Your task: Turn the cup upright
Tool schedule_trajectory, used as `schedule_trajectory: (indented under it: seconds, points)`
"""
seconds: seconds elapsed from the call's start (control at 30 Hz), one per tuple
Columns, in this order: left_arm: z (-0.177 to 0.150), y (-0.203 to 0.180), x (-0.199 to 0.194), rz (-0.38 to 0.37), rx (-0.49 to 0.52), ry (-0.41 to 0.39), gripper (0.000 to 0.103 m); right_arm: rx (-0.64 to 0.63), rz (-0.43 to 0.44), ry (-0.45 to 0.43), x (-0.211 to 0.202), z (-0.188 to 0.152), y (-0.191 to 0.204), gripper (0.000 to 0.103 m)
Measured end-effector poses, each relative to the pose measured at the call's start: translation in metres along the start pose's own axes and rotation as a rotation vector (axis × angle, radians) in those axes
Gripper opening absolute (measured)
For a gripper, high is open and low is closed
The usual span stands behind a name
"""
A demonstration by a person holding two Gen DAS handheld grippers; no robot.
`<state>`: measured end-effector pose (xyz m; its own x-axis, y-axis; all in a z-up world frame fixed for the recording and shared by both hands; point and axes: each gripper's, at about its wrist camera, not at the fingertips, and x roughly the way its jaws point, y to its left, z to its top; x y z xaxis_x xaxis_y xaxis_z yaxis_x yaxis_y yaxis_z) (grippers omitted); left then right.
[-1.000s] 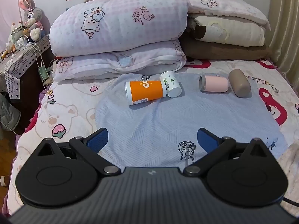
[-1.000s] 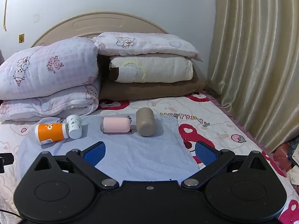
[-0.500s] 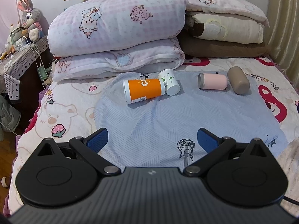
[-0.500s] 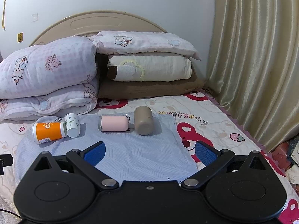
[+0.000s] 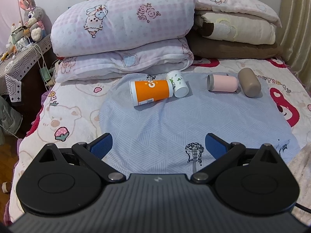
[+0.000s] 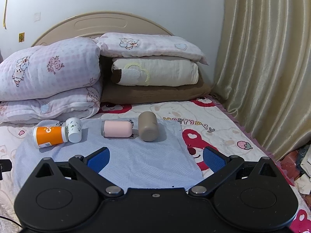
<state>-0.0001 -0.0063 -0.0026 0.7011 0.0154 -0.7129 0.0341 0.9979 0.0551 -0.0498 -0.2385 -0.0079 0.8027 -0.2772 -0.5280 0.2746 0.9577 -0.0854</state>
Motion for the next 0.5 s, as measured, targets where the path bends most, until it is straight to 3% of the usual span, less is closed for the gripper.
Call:
schedule_trajectory:
  seconds: [0.5]
  points:
    - [-0.0012, 0.0019, 0.0011, 0.001, -0.001, 0.017, 0.103, -0.007, -0.004, 0.001, -0.0013, -0.0015, -0.0011, 0.103]
